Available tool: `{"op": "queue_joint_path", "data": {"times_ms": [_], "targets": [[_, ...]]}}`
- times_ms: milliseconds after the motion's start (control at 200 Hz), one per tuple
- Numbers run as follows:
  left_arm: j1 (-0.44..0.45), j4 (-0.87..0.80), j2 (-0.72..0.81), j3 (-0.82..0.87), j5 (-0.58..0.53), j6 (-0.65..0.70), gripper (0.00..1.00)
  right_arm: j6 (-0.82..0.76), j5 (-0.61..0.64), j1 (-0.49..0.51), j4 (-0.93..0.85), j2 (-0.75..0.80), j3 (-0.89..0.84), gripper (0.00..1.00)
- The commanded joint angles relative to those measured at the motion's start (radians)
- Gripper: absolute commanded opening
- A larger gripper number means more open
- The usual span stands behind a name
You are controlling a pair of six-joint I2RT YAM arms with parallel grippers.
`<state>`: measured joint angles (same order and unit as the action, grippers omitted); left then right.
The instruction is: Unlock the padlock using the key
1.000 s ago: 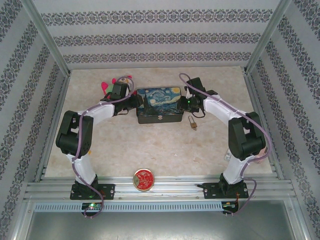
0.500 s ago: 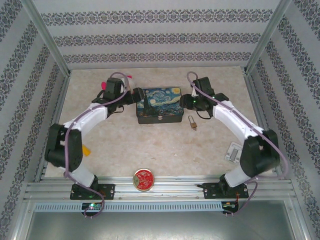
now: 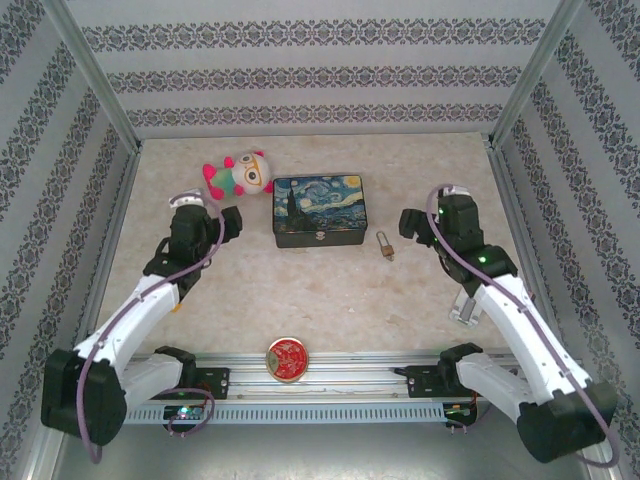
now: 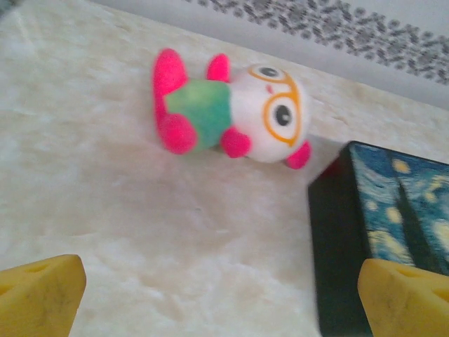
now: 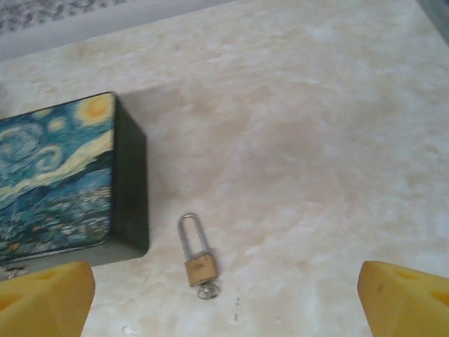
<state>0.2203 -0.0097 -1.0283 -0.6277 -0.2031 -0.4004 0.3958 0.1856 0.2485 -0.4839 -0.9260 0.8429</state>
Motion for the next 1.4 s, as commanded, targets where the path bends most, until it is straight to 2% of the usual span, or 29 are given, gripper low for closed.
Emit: {"op": "queue_joint_path", "data": {"times_ms": [0,190,280,360,490,560,929,1024,1229,1394], "targets": [[-0.017,0.137,0.072,0.073,-0.148,0.070,0.99,-0.003,0.052,-0.052,0.025,0.080,-0.070,0.98],[-0.049,0.241,0.135,0.190,-0.210,0.096,0.99,0.019,0.054,-0.125,0.082,0.196,-0.171,0.98],[-0.087,0.261,0.131,0.214,-0.207,0.112,0.99,0.016,0.034,-0.148,0.114,0.217,-0.204,0.98],[-0.131,0.283,0.111,0.231,-0.189,0.126,0.99,0.040,0.081,-0.153,0.132,0.220,-0.229,0.98],[-0.199,0.348,0.055,0.254,-0.129,0.162,0.99,0.031,0.125,-0.155,0.215,0.214,-0.280,0.98],[-0.219,0.410,0.016,0.271,-0.104,0.196,0.99,-0.034,0.113,-0.155,0.307,0.212,-0.328,0.98],[-0.242,0.803,-0.213,0.331,0.056,0.359,0.99,-0.212,0.159,-0.157,0.792,0.166,-0.568,0.98],[-0.243,0.820,-0.252,0.324,0.112,0.359,0.99,-0.250,0.152,-0.158,0.822,0.156,-0.585,0.98],[-0.243,1.025,-0.371,0.365,0.206,0.365,0.99,-0.301,0.135,-0.160,0.833,0.150,-0.603,0.98],[-0.243,1.090,-0.464,0.359,0.273,0.386,0.99,-0.304,0.126,-0.163,0.866,0.161,-0.631,0.98]]}}
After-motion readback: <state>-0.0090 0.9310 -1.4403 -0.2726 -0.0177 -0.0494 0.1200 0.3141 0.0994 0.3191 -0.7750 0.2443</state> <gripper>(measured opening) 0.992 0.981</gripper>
